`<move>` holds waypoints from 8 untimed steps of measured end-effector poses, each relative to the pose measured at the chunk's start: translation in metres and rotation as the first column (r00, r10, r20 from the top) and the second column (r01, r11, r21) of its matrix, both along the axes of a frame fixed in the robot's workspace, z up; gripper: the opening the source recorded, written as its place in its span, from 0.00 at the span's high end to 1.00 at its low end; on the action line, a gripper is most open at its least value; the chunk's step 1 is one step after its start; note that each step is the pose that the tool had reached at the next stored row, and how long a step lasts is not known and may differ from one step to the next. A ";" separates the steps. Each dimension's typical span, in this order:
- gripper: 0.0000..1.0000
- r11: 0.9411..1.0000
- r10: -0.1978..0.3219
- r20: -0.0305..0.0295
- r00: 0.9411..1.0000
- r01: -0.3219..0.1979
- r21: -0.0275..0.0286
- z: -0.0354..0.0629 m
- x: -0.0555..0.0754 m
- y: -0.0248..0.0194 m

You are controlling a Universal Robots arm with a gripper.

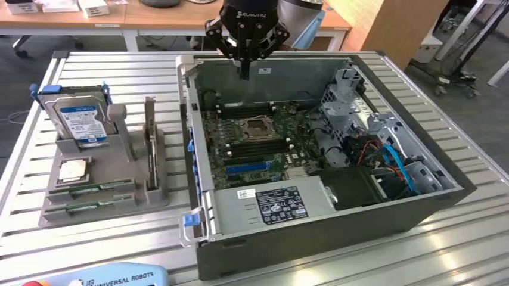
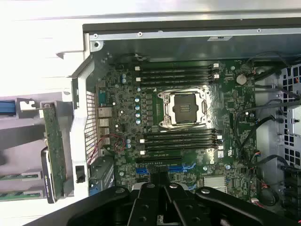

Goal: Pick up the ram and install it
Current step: 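Reach for the ram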

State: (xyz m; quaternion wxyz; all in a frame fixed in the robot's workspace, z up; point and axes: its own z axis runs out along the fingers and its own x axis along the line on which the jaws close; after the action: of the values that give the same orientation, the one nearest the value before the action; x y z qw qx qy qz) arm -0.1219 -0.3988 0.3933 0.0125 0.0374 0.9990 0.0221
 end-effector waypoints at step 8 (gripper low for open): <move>0.90 1.000 0.000 0.000 1.000 0.000 0.000 0.0000 0.000 0.0000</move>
State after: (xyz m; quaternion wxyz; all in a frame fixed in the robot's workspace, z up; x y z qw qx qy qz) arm -0.1219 -0.3989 0.3933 0.0125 0.0374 0.9990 0.0221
